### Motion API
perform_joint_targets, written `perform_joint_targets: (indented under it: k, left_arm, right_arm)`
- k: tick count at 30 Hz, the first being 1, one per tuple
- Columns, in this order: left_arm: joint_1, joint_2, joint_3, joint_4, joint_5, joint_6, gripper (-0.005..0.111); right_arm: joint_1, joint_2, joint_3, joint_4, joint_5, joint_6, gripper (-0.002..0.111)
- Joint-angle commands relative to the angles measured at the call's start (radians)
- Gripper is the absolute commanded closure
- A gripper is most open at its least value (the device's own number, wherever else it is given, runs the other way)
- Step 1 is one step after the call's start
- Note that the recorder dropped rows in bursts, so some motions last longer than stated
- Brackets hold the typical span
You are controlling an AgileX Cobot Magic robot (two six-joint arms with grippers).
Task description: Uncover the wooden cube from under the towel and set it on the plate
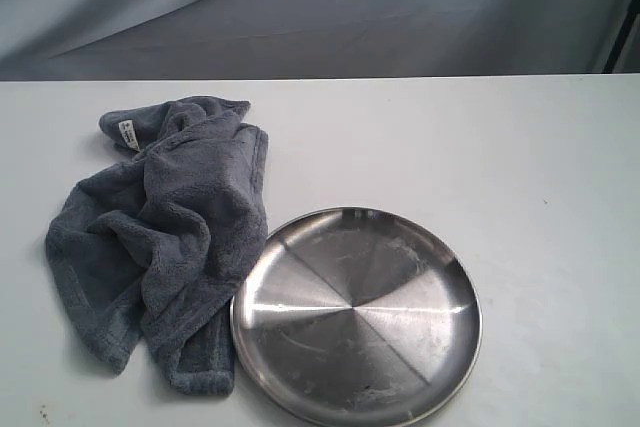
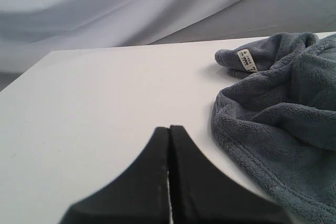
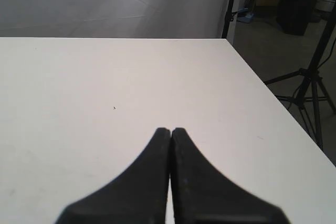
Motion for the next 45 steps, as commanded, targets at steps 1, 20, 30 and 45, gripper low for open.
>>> perform_joint_targets:
  k: [1,20,30,45]
  left_arm:
    - [0.001,-0.004,0.005,-0.005,-0.011,-0.002,0.107]
    - [0.001,-0.004,0.005,-0.005,-0.011,-0.002,0.107]
    - [-0.001,-0.004,0.005,-0.005,-0.011,-0.002,0.107]
    - [-0.001,-0.004,0.005,0.073,-0.04,-0.004,0.107]
  right_arm:
    - [0.0,-0.004,0.003,-0.001,0.0,0.0,0.108]
    - [0.0,-0.004,0.003,-0.001,0.0,0.0,0.108]
    - [0.0,-0.004,0.003,-0.001,0.0,0.0,0.108]
    - [0.0,-0.004,0.003,-0.001,0.0,0.0,0.108]
